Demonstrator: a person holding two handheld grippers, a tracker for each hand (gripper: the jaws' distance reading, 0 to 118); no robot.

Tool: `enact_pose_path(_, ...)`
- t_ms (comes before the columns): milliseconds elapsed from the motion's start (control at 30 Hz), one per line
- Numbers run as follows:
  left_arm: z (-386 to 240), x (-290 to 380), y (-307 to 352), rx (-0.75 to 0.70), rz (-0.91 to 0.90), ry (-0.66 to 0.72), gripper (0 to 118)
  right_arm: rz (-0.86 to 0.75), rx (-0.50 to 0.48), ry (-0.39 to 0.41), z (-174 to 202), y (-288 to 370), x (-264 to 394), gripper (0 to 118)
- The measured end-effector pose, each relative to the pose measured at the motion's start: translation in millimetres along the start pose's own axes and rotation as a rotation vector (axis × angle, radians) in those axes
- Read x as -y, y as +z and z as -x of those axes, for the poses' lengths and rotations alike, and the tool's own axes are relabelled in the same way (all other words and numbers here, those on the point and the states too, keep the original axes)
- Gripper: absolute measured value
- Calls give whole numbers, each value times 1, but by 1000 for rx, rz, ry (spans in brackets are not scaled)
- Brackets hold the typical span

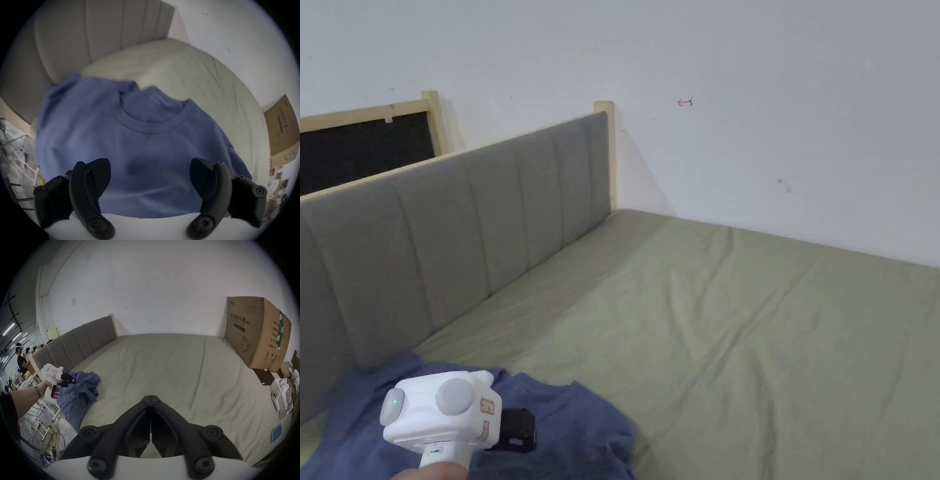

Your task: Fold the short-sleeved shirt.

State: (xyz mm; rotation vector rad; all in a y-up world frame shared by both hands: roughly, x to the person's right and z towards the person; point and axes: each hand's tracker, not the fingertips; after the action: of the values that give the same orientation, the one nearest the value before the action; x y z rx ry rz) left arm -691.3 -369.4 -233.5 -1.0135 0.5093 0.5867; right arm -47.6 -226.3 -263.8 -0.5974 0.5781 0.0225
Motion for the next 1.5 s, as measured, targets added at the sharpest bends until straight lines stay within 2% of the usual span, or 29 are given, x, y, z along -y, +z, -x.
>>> enact_pose_path(67,3,7,-30,36,130,84,106,25,-10,5,2,-7,2,0)
enact_pose_path(100,1,12,-35,2,80,47,115,34,-16,4,3,-10,3,0)
enact_pose_path(133,-6,16,-35,26,15,-15,118,45,-24,1,4,-13,4,0)
enact_pose_path(233,-25,30,-43,-138,-50,-149,118,67,-32,-3,7,-19,6,0)
enact_pose_path(333,-34,46,-34,-185,-133,-103,118,82,-42,-26,7,-22,7,0)
enact_pose_path(433,-38,49,-33,-208,-139,-133,117,89,-44,-31,7,-22,7,0)
enact_pose_path(467,-38,52,-26,-199,-154,-145,110,90,-42,-27,7,-21,6,0)
enact_pose_path(500,-38,54,-21,-177,-170,-152,91,89,-41,-25,7,-19,6,0)
enact_pose_path(533,-38,55,-14,-171,-202,-164,61,84,-40,-24,6,-16,5,0)
enact_pose_path(567,-38,55,-4,-178,-255,-179,16,79,-39,-25,5,-13,5,0)
enact_pose_path(600,-39,56,6,-234,-296,-198,2,73,-37,-28,4,-9,4,0)
enact_pose_path(633,-38,58,12,-320,-303,-213,2,66,-37,-31,2,-6,3,0)
enact_pose_path(700,-26,59,31,-191,-340,-158,2,58,-41,-32,-3,-1,3,0)
enact_pose_path(733,-25,58,45,-197,-353,-172,2,57,-44,-29,-5,1,2,0)
enact_pose_path(833,-31,57,106,-276,-498,-298,2,30,-39,-34,-12,12,-3,0)
enact_pose_path(900,-40,54,149,-254,-540,-339,2,-5,-48,-55,-17,22,-7,0)
enact_pose_path(967,-53,52,190,-167,-601,-368,2,-31,-52,-65,-22,30,-10,0)
enact_pose_path(1067,-97,52,257,-138,-746,-443,2,-71,-45,-74,-31,45,-13,0)
enact_pose_path(1200,-178,55,330,32,-855,-578,2,-129,-34,-117,-45,70,-15,0)
enact_pose_path(1300,-248,70,368,212,-905,-648,2,-183,-15,-137,-57,95,-13,0)
enact_pose_path(1400,-321,92,388,443,-863,-712,2,-231,27,-152,-74,121,-9,0)
enact_pose_path(1500,-382,119,386,606,-786,-790,2,-256,69,-173,-94,141,-3,0)
